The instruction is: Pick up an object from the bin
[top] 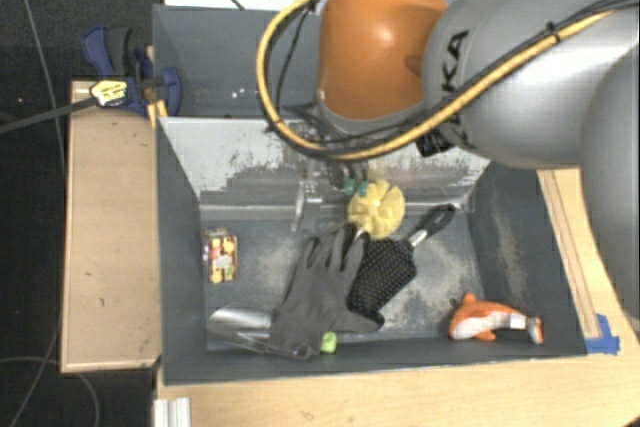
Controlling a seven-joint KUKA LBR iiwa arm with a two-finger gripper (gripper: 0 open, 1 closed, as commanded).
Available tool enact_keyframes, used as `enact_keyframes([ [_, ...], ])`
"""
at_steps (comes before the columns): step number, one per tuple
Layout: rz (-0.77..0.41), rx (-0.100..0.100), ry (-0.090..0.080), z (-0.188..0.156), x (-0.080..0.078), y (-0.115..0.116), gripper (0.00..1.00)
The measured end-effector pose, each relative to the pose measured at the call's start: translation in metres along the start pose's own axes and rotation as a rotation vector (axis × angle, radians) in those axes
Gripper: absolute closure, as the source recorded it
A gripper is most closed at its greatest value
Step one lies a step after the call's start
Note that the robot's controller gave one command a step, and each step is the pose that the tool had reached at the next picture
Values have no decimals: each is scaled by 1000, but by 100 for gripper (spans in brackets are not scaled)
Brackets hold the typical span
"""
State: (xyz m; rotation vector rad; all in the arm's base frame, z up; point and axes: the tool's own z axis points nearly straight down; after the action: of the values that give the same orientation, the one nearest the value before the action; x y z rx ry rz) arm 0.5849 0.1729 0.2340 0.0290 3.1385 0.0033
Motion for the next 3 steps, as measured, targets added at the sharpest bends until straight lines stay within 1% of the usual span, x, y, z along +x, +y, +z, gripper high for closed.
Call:
enact_keyframes([
  [1, 0, 0, 0, 0, 0, 0, 0],
  [2, 169, -2, -4, 39, 9, 8, 0],
  [3, 195, -1, 0, 46, 12, 8, 0],
])
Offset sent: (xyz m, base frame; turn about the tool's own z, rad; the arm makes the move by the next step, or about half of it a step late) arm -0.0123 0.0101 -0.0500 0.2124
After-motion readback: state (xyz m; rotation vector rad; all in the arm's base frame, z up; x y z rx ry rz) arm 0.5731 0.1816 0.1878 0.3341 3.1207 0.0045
